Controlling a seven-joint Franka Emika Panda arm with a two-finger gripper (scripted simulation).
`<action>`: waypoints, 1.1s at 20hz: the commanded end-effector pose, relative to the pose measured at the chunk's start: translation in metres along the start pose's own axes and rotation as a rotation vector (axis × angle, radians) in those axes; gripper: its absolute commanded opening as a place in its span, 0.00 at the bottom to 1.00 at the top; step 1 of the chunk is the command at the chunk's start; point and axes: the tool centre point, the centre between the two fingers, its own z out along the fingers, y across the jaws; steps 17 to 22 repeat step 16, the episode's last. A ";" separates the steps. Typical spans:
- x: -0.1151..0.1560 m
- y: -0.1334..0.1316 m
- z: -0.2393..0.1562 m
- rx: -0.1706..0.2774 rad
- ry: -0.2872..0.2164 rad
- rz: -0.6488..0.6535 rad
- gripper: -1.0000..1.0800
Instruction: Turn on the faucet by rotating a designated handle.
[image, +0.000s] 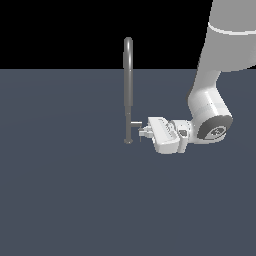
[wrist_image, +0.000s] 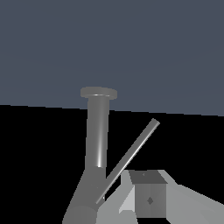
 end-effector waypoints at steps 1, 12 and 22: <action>0.003 -0.002 0.000 0.002 0.001 0.002 0.00; 0.038 -0.013 0.000 0.010 0.008 0.037 0.00; 0.047 -0.016 -0.001 0.012 0.009 0.046 0.00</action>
